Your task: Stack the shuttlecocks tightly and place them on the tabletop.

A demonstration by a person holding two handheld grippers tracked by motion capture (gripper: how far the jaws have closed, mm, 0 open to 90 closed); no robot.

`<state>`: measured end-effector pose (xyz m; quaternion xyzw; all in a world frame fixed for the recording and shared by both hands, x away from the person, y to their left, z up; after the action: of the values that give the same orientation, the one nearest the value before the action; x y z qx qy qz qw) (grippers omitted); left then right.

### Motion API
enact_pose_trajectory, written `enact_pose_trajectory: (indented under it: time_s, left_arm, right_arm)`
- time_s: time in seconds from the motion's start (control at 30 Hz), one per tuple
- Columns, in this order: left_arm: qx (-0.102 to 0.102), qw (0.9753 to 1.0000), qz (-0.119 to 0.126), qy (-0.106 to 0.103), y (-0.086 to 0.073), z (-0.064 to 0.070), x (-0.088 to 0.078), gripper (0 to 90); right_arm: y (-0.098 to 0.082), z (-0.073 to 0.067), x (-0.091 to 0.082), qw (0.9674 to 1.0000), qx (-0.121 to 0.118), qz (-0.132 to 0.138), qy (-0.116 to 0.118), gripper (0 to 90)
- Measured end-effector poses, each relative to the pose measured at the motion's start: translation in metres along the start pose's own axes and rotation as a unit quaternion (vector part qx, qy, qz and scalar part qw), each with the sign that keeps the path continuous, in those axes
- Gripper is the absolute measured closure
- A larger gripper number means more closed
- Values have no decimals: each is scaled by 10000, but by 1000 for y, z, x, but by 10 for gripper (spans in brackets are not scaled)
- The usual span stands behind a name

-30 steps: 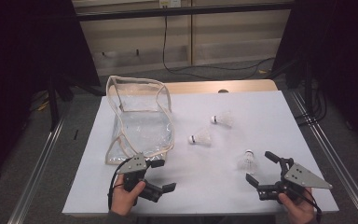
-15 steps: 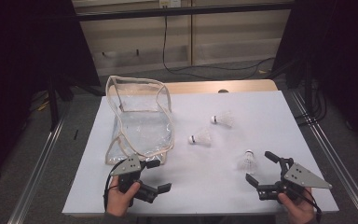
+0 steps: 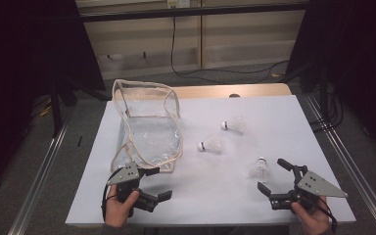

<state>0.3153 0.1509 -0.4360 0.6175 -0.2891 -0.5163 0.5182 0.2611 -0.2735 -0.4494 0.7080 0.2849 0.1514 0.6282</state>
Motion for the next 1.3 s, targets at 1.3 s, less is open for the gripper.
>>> enact_pose_trajectory:
  time_s: [1.3]
  left_arm:
    - [41, 9998, 43, 167, -12, -13, -20, 29]
  right_arm:
    - [5, 15, 8, 9988, -93, -385, -290, 0]
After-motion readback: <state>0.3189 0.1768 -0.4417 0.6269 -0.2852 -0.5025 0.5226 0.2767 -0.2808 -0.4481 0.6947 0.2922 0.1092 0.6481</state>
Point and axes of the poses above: each handheld gripper's, and its own axes: x roughly forward along the jaws, y roughly out of its top, z roughly to its right, the point moved 3 cm from there along x, roughly forward along the jaws, and after that the axes turned 10 degrees about x, right-handed, at the moved point
